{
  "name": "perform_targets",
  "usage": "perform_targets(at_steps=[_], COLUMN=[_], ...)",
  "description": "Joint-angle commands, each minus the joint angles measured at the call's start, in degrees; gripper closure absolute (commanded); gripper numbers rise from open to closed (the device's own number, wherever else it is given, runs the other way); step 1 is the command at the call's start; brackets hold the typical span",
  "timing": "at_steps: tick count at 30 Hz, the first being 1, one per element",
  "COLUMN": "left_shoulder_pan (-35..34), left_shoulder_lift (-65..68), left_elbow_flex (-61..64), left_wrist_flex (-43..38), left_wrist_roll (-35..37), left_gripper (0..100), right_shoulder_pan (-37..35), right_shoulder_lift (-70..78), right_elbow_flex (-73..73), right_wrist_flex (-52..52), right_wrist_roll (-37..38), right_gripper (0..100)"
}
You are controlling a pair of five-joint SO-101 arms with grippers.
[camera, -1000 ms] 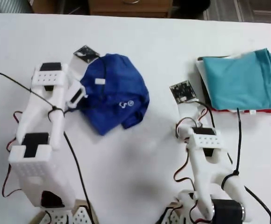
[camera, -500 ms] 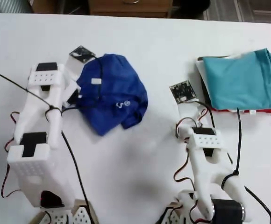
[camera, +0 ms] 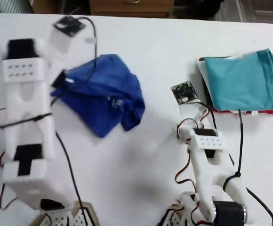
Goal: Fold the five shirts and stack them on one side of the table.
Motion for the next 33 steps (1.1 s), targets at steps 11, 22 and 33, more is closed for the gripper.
perform_targets(at_steps=[11, 22, 33], left_shoulder_pan=[-24.9, -33.6, -33.6], left_shoulder_lift=[-20.6, -20.5, -20.5], left_elbow_flex=[14.0, 25.6, 25.7], left_wrist_flex=[-0.7, -11.3, -11.3], left_wrist_roll=[-19.2, -19.9, -19.8], left_gripper=[97, 97, 97], right_shoulder_pan=[-2.9, -23.3, -34.3], right_shoulder_lift=[-3.0, 11.8, 27.5], right_elbow_flex=[-5.5, -38.4, -44.7], right_wrist_flex=[4.1, 30.1, 22.0], right_wrist_roll=[-0.8, -0.9, -0.9], right_gripper=[97.7, 77.6, 77.6])
